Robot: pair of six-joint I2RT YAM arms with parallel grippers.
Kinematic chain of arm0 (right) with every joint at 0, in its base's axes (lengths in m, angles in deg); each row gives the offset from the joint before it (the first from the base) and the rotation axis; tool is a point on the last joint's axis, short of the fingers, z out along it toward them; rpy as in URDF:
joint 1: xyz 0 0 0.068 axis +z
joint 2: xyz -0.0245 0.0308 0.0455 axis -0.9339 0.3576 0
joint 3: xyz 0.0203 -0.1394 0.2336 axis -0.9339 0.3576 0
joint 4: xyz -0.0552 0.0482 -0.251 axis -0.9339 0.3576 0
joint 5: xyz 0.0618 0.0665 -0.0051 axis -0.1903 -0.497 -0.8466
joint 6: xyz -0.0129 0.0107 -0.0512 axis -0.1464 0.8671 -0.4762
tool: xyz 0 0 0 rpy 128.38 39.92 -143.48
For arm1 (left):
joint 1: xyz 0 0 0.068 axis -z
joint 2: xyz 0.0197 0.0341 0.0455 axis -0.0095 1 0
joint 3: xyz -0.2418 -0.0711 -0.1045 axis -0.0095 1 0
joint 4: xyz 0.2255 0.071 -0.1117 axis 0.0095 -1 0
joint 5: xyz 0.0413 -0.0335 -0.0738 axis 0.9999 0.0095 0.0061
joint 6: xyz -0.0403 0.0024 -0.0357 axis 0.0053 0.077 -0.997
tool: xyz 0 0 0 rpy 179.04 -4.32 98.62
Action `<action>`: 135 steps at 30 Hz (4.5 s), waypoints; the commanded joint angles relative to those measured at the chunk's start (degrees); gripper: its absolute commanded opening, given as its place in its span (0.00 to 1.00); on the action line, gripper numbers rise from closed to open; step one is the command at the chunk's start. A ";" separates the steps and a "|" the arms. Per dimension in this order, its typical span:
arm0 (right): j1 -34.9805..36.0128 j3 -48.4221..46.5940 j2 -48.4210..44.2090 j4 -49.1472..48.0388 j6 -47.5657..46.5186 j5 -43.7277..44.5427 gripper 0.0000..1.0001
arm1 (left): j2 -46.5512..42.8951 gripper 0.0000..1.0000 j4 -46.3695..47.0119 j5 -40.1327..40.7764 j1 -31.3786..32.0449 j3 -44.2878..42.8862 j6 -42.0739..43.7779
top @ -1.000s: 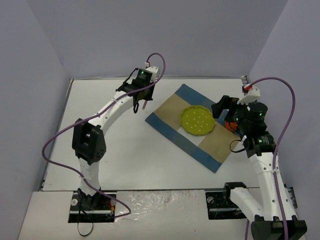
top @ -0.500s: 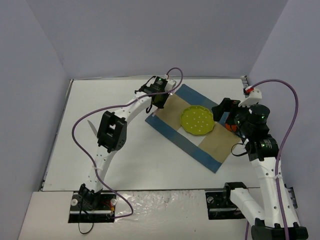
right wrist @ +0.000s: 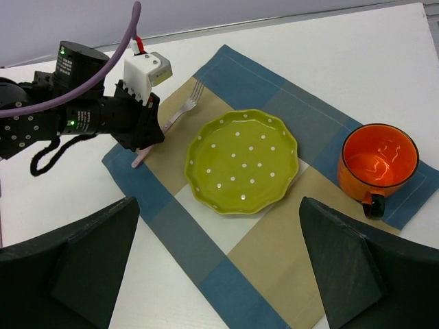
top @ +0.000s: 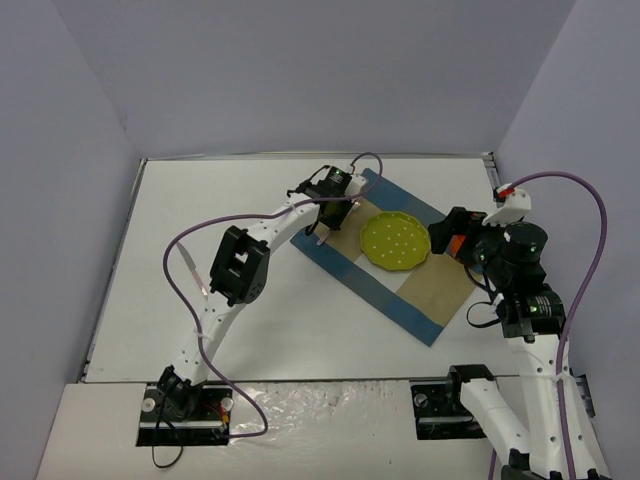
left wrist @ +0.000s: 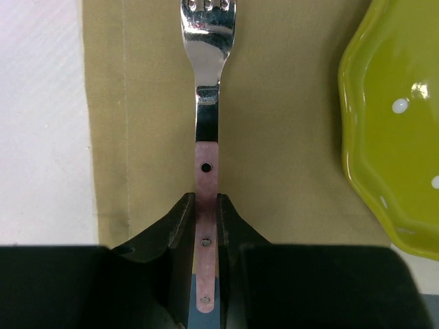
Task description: Set the dinner table for one person
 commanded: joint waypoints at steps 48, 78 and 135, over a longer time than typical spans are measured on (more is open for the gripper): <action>1.16 0.02 -0.32 0.83 -6.03 -0.09 1.00 | -49.78 0.79 1.88 15.39 -33.61 60.23 -37.55; 1.52 -0.63 -0.14 0.47 -6.42 -2.98 1.00 | -44.08 0.13 9.55 11.95 -41.37 68.54 -33.63; 23.31 -8.47 33.69 -36.65 5.63 -40.56 0.58 | -62.53 0.00 64.83 -35.07 -7.88 60.53 -49.98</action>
